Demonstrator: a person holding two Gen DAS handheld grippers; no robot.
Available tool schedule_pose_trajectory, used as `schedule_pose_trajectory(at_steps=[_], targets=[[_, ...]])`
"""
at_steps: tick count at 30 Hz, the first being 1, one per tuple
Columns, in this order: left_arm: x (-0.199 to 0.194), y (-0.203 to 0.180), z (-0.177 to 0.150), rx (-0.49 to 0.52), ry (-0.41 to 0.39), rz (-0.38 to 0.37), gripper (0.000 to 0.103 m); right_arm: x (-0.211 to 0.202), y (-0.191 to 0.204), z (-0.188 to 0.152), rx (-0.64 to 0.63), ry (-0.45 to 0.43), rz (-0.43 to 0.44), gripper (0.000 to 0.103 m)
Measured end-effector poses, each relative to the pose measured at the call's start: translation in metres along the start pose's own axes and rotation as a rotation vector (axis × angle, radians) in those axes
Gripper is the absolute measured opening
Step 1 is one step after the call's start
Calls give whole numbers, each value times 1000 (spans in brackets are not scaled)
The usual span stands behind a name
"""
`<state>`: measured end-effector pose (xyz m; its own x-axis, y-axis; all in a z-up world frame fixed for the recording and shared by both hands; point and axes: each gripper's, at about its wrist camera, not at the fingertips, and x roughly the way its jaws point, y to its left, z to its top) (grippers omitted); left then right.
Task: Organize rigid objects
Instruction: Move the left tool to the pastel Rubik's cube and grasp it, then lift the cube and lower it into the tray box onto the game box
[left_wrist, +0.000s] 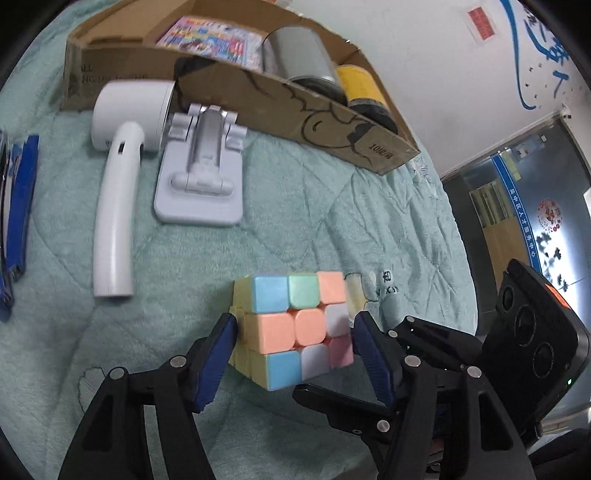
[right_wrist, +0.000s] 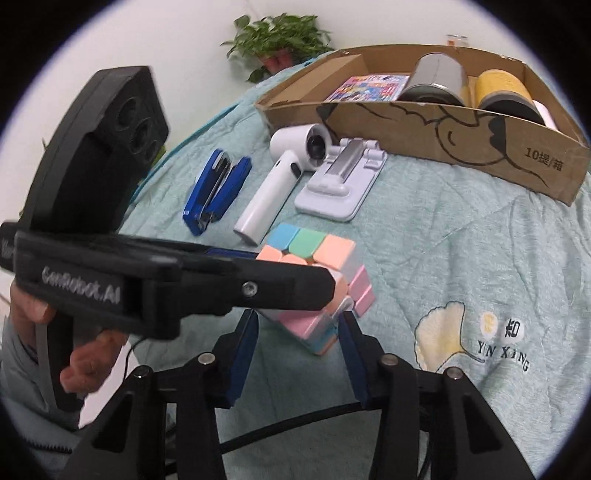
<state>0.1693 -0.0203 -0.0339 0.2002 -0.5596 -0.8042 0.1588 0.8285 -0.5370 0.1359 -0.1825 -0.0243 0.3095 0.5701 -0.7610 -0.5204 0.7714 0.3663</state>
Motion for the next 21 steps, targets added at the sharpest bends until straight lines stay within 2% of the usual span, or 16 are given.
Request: schedule_pose_trajectory(at_steps=[2, 7, 9, 16, 21], targets=[[2, 6, 1, -34, 11, -23, 68, 3, 4, 1, -20, 16, -30, 47], [3, 14, 8, -54, 16, -35, 70, 23, 2, 6, -11, 55, -57, 47], [2, 17, 8, -50, 19, -44, 70, 32, 0, 5, -6, 81, -68, 47], [-1, 18, 11, -32, -3, -42, 70, 42, 0, 8, -13, 73, -85, 46], [-6, 13, 6, 10, -31, -7, 69, 43, 5, 10, -27, 72, -97, 46]])
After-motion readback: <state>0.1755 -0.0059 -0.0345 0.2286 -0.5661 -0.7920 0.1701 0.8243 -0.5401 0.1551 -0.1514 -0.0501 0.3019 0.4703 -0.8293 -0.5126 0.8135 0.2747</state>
